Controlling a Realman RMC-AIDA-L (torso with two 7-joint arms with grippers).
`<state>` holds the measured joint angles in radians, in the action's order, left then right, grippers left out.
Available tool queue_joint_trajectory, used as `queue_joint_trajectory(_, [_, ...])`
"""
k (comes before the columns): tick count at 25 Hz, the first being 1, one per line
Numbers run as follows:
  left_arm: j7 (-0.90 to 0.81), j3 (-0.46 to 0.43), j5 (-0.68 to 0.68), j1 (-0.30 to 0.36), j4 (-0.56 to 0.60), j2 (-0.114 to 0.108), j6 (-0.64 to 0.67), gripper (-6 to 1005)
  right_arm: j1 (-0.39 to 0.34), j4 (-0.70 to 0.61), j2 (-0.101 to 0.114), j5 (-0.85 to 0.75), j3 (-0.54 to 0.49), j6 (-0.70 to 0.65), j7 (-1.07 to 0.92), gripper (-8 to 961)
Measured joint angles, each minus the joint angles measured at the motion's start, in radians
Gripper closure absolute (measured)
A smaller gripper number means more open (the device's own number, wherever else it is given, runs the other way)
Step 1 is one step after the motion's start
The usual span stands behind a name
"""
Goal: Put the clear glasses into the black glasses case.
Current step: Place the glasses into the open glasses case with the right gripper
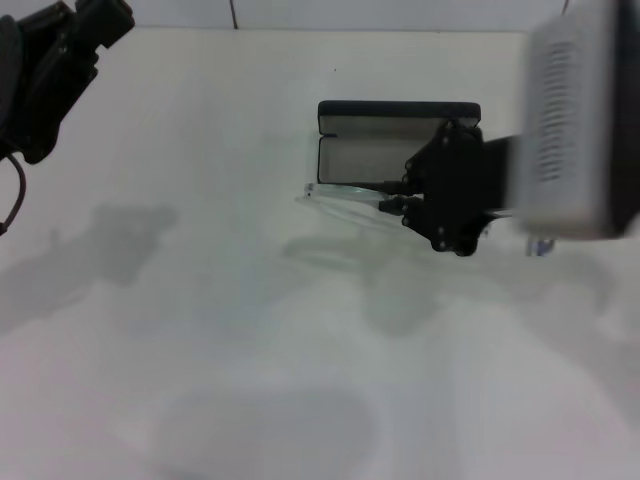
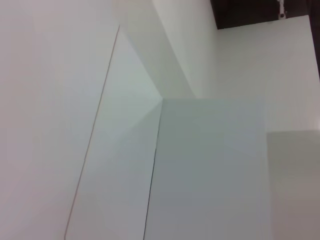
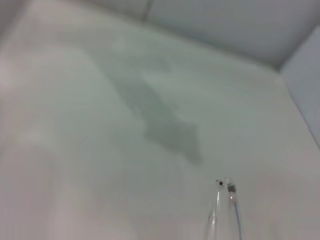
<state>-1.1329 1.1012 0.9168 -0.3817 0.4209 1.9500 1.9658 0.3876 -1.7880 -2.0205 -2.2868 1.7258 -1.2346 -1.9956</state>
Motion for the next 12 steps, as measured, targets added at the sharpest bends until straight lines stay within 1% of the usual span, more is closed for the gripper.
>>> queue_joint_trajectory(1, [0.005,0.000,0.000,0.000,-0.002,0.000,0.000,937,0.027,-0.013,-0.003,-0.112,0.050,0.010,-0.074,886])
queue_joint_trajectory(5, [0.021,-0.001,0.004,0.007,-0.009,0.005,-0.002,937,0.104,0.005,-0.007,-0.371,0.177,0.053,-0.238,885])
queue_joint_trajectory(9, [0.028,-0.001,0.006,0.009,-0.010,0.008,-0.012,936,0.151,0.071,-0.007,-0.481,0.231,0.110,-0.304,884])
queue_joint_trajectory(10, [0.028,-0.001,0.006,0.009,-0.010,0.008,-0.014,936,0.151,0.071,-0.007,-0.481,0.231,0.110,-0.304,884])
queue_joint_trajectory(12, [0.028,-0.001,0.007,0.010,-0.010,0.009,-0.015,936,0.182,0.133,-0.007,-0.541,0.264,0.147,-0.339,883])
